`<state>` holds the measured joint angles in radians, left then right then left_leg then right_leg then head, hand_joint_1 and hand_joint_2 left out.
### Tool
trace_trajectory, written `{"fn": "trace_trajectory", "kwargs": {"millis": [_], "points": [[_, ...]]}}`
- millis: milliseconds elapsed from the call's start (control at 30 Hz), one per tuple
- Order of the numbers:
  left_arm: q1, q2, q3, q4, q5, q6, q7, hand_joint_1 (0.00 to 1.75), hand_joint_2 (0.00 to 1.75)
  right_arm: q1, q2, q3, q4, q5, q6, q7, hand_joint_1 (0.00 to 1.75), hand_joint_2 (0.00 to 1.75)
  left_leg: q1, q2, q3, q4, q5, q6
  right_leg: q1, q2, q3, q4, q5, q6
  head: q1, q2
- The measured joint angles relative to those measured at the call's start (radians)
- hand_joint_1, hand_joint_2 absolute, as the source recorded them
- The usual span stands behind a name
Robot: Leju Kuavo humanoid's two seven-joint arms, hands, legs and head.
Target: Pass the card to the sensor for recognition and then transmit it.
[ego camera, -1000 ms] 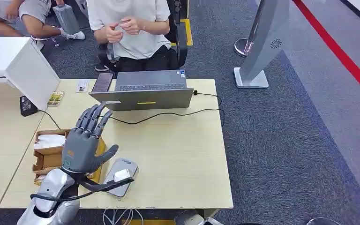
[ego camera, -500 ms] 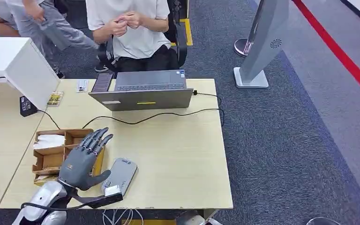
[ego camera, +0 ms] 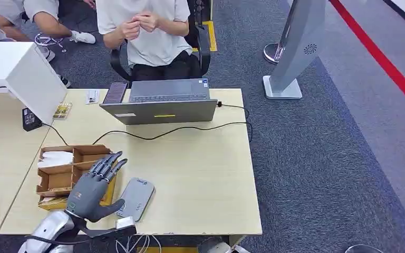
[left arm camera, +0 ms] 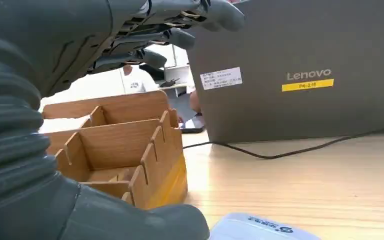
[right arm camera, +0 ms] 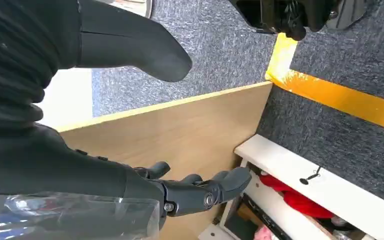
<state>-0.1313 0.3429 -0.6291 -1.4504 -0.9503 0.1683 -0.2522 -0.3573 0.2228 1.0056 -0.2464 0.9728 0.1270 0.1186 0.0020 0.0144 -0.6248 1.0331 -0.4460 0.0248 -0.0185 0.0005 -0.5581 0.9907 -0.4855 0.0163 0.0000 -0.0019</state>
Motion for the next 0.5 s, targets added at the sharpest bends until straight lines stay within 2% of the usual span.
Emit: {"fn": "trace_trajectory", "kwargs": {"millis": [233, 333, 500], "points": [[0.032, 0.019, 0.0, -0.036, -0.021, 0.068, -0.092, 0.0, 1.75, 0.0, 0.0, 0.0, 0.0, 0.01, 0.007, -0.017, 0.0, 1.75, 0.0, 0.0, 0.0, 0.0, 0.0, 0.0, 0.0, 0.0, 0.0, 0.0, 0.0, 0.0, 0.0, 0.0], [0.069, 0.038, 0.0, -0.063, -0.021, 0.153, -0.157, 0.0, 1.75, 0.0, 0.0, 0.0, 0.0, 0.021, 0.013, -0.029, 0.0, 1.75, 0.0, 0.0, 0.0, 0.0, 0.0, 0.0, 0.0, 0.0, 0.0, 0.0, 0.0, 0.0, 0.0, 0.0], [0.109, 0.052, 0.0, -0.092, -0.022, 0.175, -0.171, 0.0, 1.75, 0.0, 0.0, 0.0, 0.0, 0.021, 0.014, -0.029, 0.0, 1.75, 0.0, 0.0, 0.0, 0.0, 0.0, 0.0, 0.0, 0.0, 0.0, 0.0, -0.001, -0.001, 0.0, 0.0]]}}
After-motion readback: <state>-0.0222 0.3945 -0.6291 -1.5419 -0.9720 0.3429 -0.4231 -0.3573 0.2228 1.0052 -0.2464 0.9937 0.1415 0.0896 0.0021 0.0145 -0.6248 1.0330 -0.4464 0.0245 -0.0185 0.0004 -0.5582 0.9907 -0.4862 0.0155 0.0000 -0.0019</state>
